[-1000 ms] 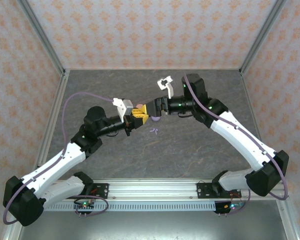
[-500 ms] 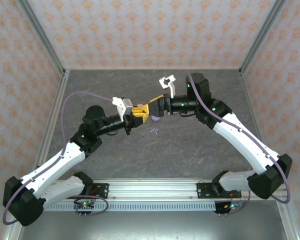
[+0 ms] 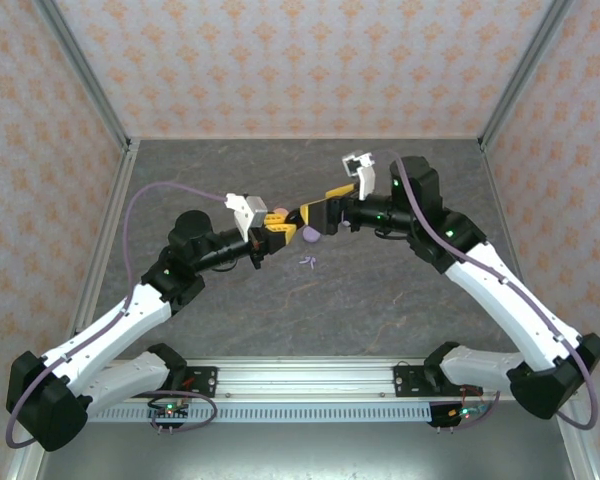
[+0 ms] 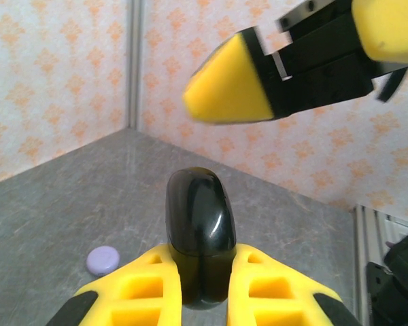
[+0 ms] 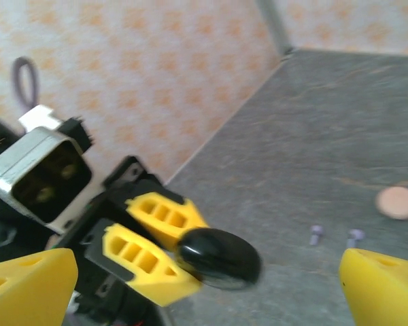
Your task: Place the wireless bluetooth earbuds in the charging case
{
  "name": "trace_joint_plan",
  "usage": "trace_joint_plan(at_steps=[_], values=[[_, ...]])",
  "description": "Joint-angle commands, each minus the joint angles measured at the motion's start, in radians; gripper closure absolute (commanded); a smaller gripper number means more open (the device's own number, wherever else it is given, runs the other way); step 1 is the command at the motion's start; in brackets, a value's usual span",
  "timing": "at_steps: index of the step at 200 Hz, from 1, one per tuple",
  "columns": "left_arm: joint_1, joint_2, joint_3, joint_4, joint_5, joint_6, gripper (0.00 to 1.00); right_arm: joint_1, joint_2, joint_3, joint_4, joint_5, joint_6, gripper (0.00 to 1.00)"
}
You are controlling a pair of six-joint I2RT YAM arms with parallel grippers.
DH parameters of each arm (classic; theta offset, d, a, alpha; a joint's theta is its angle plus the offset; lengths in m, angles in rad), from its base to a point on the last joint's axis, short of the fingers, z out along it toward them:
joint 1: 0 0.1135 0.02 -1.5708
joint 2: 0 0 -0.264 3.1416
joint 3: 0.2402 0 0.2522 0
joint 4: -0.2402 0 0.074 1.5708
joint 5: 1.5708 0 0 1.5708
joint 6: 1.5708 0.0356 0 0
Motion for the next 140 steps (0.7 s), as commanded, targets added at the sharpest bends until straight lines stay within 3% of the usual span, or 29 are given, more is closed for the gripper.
trace_joint_plan(at_steps=[1, 39, 78, 108, 140], values=[[0.025, 0.024, 0.020, -0.039, -0.093, -0.009, 1.00, -0.024, -0.073, -0.050, -0.022, 0.247, -0.003, 0.01], [0.185, 0.170, 0.033, -0.001, -0.030, -0.165, 1.00, -0.039, -0.111, -0.150, 0.001, 0.370, 0.085, 0.01], [0.310, 0.418, 0.193, -0.168, 0.016, -0.196, 1.00, -0.043, -0.103, -0.200, -0.007, 0.391, 0.132, 0.01], [0.438, 0.607, 0.332, -0.318, 0.094, -0.169, 1.00, -0.044, -0.094, -0.210, -0.032, 0.420, 0.142, 0.01], [0.485, 0.775, 0.468, -0.489, 0.159, -0.082, 1.00, -0.044, -0.067, -0.205, -0.045, 0.421, 0.155, 0.01]])
